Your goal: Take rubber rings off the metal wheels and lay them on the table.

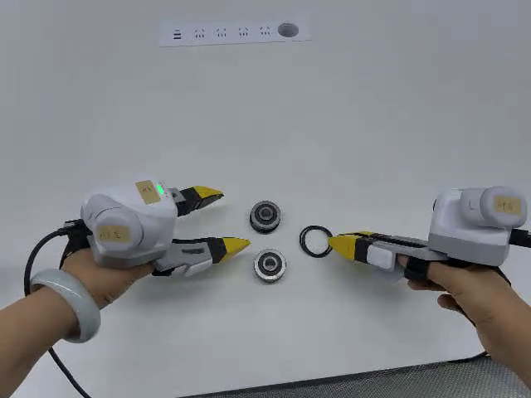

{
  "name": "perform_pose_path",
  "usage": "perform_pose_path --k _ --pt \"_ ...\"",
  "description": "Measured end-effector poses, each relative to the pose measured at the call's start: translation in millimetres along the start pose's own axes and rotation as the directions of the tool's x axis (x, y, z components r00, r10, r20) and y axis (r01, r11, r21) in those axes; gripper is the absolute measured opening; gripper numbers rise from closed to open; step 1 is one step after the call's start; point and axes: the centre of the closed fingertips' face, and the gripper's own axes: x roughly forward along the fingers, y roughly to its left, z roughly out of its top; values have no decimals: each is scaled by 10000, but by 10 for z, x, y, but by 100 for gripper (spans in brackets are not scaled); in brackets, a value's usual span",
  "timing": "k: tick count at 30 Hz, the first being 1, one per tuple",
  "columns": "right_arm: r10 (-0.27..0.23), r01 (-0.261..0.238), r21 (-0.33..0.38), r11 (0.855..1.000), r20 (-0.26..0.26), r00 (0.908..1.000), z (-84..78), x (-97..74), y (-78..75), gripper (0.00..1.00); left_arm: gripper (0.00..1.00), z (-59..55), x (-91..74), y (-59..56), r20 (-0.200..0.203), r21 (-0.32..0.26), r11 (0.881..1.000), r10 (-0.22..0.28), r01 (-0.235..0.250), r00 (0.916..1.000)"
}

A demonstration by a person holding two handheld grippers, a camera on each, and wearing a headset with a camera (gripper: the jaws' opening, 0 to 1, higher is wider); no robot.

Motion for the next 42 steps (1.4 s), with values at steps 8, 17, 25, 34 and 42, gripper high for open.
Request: perform_pose_path --k 8,17,25,34,42 --pt "247 -246 -239 9994 62 9997 104 116 103 14 36 67 76 -53 -123 -70 9997 -223 222 9997" --pt "521 -530 -587 9969 -157 9985 139 251 183 13 26 141 183 -93 -245 -70 9997 -222 220 9995" --pt "642 -653 -620 9959 -187 9978 137 286 220 13 21 167 308 -57 -423 -39 9998 -193 191 9989" --pt "727 -738 -527 9959 -225 9971 146 357 224 13 17 102 406 -58 -869 70 9997 -242 249 9959" --pt "790 -795 -258 9965 -186 9967 191 464 228 13 14 78 417 -80 -1009 313 9985 -426 460 9940"
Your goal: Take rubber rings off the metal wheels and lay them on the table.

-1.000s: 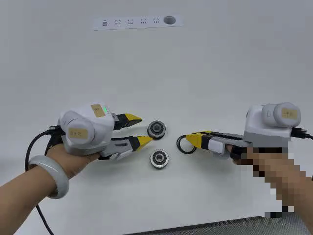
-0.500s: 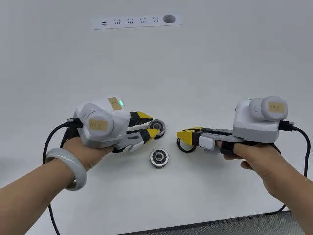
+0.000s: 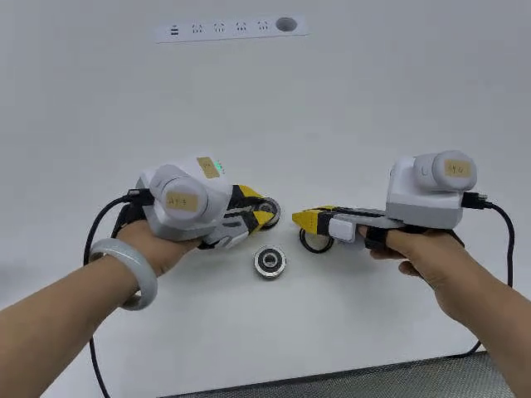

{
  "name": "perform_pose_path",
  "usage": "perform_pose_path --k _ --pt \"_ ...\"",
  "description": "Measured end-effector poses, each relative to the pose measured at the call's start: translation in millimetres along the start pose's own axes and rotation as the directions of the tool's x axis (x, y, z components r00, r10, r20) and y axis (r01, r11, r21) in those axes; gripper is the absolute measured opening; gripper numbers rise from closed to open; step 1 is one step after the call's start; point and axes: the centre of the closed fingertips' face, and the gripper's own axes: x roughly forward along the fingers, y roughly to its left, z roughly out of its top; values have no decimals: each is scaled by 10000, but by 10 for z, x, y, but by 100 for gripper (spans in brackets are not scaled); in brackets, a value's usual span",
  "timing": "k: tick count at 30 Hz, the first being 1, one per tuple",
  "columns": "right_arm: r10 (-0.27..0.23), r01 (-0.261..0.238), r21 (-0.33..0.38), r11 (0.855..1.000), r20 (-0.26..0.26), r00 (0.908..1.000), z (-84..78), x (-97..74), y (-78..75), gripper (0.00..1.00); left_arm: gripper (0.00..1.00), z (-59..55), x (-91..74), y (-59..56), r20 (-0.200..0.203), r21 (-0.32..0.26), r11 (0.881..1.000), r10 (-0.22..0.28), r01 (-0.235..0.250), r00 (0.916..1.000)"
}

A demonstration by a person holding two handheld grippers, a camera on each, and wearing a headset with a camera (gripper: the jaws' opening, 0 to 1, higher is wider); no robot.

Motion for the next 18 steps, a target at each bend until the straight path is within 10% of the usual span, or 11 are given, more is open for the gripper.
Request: perform_pose_path --k 18 --pt "311 -280 982 9948 -308 9990 -25 226 25 14 13 9 5 -1 51 280 9996 -85 83 10000"
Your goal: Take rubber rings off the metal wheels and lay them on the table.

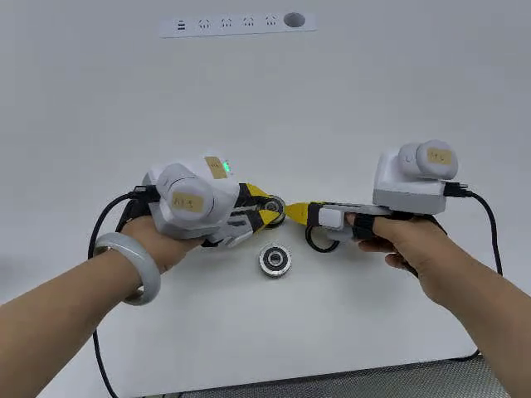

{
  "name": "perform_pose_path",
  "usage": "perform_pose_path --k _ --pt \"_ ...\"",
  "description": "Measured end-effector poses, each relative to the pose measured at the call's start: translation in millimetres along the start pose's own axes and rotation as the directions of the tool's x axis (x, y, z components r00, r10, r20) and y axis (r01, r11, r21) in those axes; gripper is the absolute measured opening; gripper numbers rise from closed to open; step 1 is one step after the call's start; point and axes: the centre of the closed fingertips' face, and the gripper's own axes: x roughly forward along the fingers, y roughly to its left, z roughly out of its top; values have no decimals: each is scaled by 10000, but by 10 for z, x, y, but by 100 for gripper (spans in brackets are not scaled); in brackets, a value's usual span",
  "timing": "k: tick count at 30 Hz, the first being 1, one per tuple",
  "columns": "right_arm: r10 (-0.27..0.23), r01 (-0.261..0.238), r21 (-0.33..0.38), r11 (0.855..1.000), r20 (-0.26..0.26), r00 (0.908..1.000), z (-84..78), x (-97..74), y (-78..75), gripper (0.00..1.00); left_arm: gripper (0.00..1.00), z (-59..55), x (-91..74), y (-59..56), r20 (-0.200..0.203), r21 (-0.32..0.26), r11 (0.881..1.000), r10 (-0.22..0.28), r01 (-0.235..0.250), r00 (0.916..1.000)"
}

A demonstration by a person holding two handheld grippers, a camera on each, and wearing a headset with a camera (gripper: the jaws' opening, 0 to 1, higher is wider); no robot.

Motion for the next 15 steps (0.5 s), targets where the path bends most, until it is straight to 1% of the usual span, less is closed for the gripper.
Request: perform_pose_path --k 5,8,12,13,14,15 --pt "128 -127 286 9995 -37 9999 -2 28 -6 16 13 -1 1 2 20 -11 10000 0 0 10000" --pt "281 -274 587 9979 -125 9995 -16 46 7 16 13 -1 3 0 24 -6 10000 -5 5 10000" --pt "369 -344 1008 9943 -233 9990 -23 64 -14 17 13 -1 3 0 42 -14 10000 -20 20 10000" --pt "419 -393 1024 9940 -234 9988 -20 65 -9 17 13 0 4 0 43 -18 10000 -24 24 10000" --pt "503 -464 1240 9912 -280 9983 -26 68 1 17 13 0 4 2 46 -18 10000 -29 29 10000" --pt "499 -458 1306 9904 -279 9984 -20 66 -6 17 13 0 5 3 49 -22 10000 -31 32 10000"
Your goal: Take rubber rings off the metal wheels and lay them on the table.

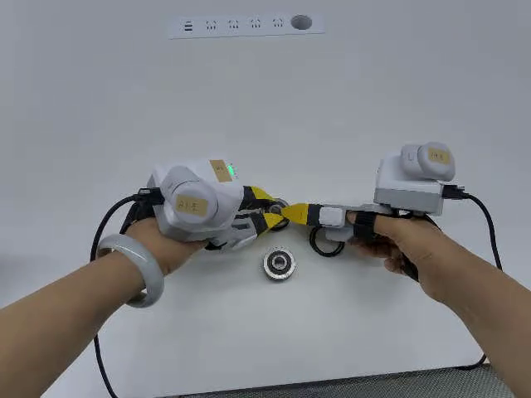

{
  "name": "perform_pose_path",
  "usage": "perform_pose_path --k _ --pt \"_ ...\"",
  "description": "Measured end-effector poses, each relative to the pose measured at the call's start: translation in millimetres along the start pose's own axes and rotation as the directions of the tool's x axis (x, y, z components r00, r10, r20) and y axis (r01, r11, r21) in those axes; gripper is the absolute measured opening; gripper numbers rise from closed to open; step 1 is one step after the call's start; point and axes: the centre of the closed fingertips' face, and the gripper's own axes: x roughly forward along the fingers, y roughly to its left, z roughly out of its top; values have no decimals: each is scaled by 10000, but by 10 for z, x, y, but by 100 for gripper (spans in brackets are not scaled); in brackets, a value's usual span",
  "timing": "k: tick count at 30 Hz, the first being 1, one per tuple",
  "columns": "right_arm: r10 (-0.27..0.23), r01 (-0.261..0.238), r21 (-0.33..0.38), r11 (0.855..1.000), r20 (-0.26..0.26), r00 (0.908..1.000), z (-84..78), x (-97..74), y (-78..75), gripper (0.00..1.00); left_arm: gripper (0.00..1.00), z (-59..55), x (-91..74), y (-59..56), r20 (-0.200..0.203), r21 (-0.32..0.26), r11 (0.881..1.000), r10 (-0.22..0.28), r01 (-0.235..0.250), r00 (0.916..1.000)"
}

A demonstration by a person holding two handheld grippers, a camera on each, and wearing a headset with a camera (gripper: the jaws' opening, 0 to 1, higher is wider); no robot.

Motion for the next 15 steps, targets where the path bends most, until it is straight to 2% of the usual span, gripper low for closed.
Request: perform_pose_path --k 4,8,9,10,15 --pt "180 -177 492 9986 -45 9998 4 -7 -4 17 13 2 -1 -1 27 -18 10000 -10 10 10000" --pt "195 -189 442 9988 -117 9997 -1 -12 17 17 13 1 -1 -3 30 -31 10000 10 -10 10000" --pt "489 -482 501 9976 -139 9987 -8 -26 68 13 13 -1 -2 -3 32 -35 10000 17 -17 10000" --pt "284 -277 501 9984 -130 9995 -10 -30 33 13 13 -1 -2 -1 34 -37 10000 16 -16 10000" --pt "188 -187 172 9997 -96 9998 -22 -41 36 10 13 -3 -6 0 28 3 10000 -7 7 10000"
